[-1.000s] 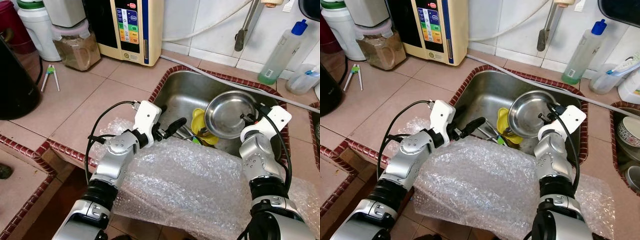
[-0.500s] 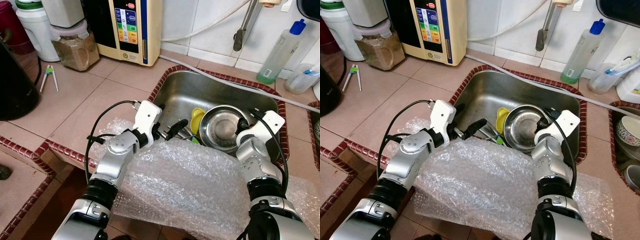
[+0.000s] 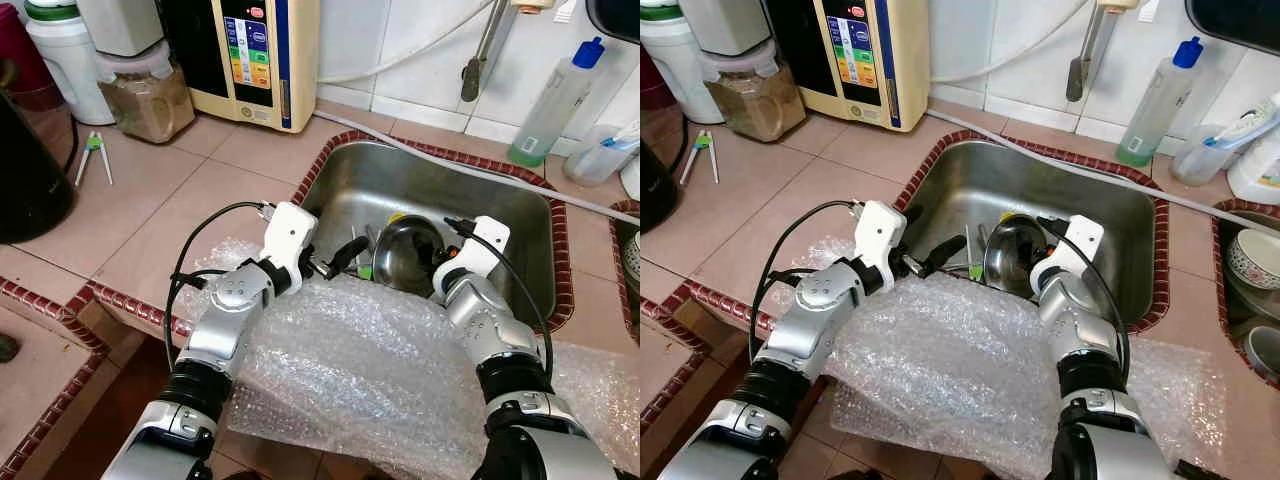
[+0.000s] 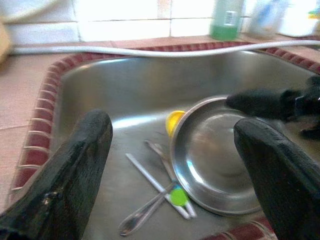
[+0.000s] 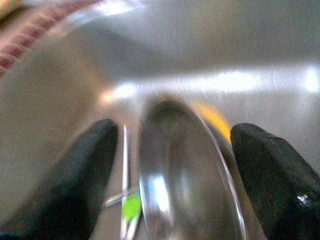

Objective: Kitchen organization

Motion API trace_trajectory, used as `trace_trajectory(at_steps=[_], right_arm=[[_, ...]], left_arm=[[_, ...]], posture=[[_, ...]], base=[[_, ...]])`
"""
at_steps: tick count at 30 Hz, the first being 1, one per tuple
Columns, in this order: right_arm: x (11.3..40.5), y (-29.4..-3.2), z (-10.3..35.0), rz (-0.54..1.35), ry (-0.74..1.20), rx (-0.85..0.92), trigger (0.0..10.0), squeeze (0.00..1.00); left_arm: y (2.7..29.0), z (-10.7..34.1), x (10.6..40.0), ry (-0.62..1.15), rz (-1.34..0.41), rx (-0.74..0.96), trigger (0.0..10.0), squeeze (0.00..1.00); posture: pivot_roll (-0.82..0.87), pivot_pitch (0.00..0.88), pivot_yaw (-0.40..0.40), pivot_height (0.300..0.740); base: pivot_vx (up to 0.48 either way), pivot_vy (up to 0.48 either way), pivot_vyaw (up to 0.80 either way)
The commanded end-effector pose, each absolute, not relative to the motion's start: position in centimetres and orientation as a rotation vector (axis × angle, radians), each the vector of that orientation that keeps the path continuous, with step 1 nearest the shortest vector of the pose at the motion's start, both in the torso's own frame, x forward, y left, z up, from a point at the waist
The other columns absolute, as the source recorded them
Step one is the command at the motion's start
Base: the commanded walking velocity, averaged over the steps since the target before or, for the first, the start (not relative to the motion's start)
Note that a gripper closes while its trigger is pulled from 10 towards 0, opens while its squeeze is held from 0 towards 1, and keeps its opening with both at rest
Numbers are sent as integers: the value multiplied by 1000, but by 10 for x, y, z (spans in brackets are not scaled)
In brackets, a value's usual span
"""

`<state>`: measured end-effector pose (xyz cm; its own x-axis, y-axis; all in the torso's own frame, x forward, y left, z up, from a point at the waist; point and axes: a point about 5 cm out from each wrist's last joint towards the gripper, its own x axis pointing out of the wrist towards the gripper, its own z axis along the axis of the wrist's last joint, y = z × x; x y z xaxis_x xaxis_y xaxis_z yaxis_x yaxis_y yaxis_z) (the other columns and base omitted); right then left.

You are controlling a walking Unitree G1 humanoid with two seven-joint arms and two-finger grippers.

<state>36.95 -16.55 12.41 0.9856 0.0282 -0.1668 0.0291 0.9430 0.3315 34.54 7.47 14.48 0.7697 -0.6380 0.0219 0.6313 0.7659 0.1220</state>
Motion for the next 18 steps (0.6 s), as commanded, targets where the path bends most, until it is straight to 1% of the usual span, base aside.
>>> trace_trajectory(at_steps=[1, 5, 7, 8, 10, 13, 16, 18], right_arm=[[371, -160, 152, 96, 6, 209, 10000, 1000], [369, -158, 156, 133, -20, 220, 10000, 1000], [366, -154, 150, 190, 24, 183, 10000, 1000], [366, -154, 150, 190, 24, 183, 10000, 1000], [364, -151, 139, 232, 94, 127, 10000, 1000], [362, -148, 135, 266, 118, 101, 10000, 1000], [360, -143, 146, 329, 36, 112, 10000, 1000], [359, -143, 161, 330, -71, 178, 10000, 1000]], left_arm=[[83, 148, 346, -107, -603, 115, 10000, 1000], [85, 153, 345, -142, -585, 104, 10000, 1000], [88, 154, 343, -157, -573, 99, 10000, 1000], [88, 154, 343, -157, -573, 99, 10000, 1000], [88, 151, 340, -155, -570, 99, 10000, 1000], [88, 149, 338, -151, -564, 102, 10000, 1000], [88, 147, 334, -151, -554, 102, 10000, 1000], [89, 148, 333, -160, -546, 95, 10000, 1000]], posture=[[-11, 121, -13, 740], [-15, 121, -15, 740], [-16, 119, -17, 740], [-16, 119, -17, 740], [-15, 117, -20, 740], [-13, 116, -21, 740], [-11, 115, -23, 740], [-9, 114, -26, 740]], base=[[0, 0, 0], [0, 0, 0], [0, 0, 0], [0, 0, 0], [0, 0, 0], [0, 0, 0], [0, 0, 0], [0, 0, 0]])
